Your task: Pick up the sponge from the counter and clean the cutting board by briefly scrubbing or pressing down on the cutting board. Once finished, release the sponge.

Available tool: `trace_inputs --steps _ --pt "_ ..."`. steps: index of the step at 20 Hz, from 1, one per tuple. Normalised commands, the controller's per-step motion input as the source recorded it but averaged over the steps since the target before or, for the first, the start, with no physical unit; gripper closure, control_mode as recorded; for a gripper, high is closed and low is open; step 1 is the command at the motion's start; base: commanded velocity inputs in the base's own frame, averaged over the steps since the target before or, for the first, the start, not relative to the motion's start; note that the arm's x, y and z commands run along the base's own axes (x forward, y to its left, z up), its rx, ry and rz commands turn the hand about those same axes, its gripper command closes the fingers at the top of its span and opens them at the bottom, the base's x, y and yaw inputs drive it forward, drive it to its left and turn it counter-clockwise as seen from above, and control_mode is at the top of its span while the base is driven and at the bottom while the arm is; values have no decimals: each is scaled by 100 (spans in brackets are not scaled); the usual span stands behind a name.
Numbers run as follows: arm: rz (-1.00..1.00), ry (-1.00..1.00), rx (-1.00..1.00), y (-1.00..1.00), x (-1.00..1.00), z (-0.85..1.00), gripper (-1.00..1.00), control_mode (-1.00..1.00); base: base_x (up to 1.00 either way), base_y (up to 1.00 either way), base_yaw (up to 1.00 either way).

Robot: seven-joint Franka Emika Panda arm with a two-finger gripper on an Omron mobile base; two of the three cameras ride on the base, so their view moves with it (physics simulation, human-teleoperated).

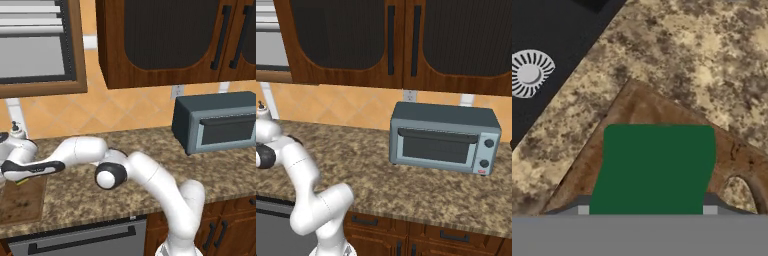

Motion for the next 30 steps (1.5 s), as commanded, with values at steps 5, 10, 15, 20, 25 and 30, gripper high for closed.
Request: trace_inputs --steps 5,10,15,20,25,30 --pt "0 11 -4 13 31 -47 100 -100 0 0 0" --pt "0 10 -10 36 14 -55 100 -100 0 0 0" --pt "0 1 -4 24 -22 -39 100 -100 0 0 0" --pt "0 6 0 4 -48 -40 100 -100 0 0 0" --pt "0 0 0 5 -83 -33 100 -100 0 0 0" --pt "0 -1 0 7 -85 -42 100 -100 0 0 0"
